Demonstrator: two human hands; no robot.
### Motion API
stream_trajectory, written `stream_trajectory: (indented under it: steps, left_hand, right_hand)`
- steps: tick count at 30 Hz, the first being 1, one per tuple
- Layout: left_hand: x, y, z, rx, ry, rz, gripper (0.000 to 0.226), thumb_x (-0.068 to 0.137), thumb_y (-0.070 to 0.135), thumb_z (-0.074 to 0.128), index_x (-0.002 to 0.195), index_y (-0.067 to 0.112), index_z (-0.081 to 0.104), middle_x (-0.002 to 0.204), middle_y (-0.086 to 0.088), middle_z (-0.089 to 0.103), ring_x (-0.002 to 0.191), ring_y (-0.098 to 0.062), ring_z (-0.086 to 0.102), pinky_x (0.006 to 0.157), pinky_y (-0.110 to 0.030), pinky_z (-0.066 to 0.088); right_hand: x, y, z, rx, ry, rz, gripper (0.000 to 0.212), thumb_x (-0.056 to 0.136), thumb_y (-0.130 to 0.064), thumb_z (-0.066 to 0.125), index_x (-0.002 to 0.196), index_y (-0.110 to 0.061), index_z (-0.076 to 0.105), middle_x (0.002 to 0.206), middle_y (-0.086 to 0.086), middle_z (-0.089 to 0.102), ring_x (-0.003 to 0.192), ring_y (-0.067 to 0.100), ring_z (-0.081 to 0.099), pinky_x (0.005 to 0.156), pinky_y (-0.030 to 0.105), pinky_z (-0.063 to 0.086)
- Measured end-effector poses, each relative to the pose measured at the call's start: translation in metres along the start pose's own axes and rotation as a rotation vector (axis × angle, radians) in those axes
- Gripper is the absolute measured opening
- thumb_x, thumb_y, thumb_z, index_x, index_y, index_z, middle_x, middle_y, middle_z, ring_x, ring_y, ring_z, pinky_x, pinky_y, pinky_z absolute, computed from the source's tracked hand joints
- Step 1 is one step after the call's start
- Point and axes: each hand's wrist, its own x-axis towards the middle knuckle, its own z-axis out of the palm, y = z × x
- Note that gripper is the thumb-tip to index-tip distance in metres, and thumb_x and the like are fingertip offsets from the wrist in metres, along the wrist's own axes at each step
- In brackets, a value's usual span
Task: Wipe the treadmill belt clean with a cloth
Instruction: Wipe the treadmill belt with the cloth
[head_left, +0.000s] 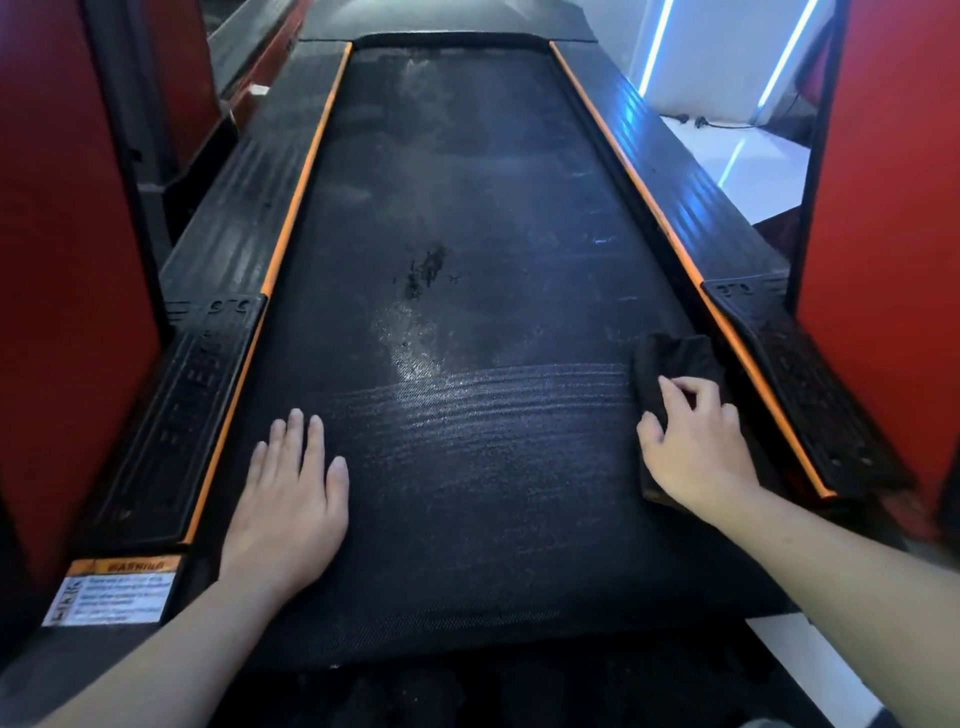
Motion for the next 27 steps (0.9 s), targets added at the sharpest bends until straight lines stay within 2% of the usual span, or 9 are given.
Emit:
stream_trajectory:
  steps: [13,19,23,27]
  left_hand:
    - [-0.028,-0.006,0.009,0.044,0.042,0.025,0.078,0.093,0.051,0.000,0.155,0.005,0.011,0.165,-0.010,0.002,0.152,-0.019,-0.006,0.124,-0.038,-0.001]
    - [-0.046,-0.010,0.014,0.067,0.072,0.037,0.074,0.096,0.047,0.002,0.154,0.003,0.016,0.164,-0.011,0.007,0.152,-0.020,0.001,0.123,-0.040,0.004]
    - [-0.061,-0.012,0.016,0.073,0.073,0.040,0.070,0.099,0.044,0.006,0.153,0.002,0.020,0.163,-0.010,0.012,0.152,-0.020,0.007,0.122,-0.038,0.004]
    - [-0.075,-0.010,0.016,0.057,0.079,0.028,0.066,0.101,0.041,0.011,0.151,0.000,0.023,0.162,-0.011,0.017,0.150,-0.021,0.013,0.122,-0.032,-0.001]
  right_hand:
    - [-0.030,0.008,-0.002,-0.047,0.028,-0.025,0.058,0.099,-0.040,0.045,0.153,-0.021,0.036,0.142,0.000,0.036,0.103,0.026,0.045,0.085,0.037,0.050]
    - [-0.047,0.015,-0.002,-0.048,0.060,-0.045,0.056,0.096,-0.035,0.053,0.148,-0.017,0.045,0.136,0.004,0.044,0.096,0.030,0.049,0.077,0.041,0.051]
    - [-0.059,0.021,-0.001,-0.060,0.074,-0.057,0.056,0.095,-0.035,0.054,0.147,-0.017,0.046,0.133,0.004,0.046,0.087,0.022,0.042,0.074,0.038,0.050]
    - [-0.070,0.026,0.000,-0.046,0.101,-0.058,0.055,0.091,-0.032,0.060,0.143,-0.016,0.051,0.128,0.005,0.049,0.084,0.024,0.045,0.069,0.039,0.051]
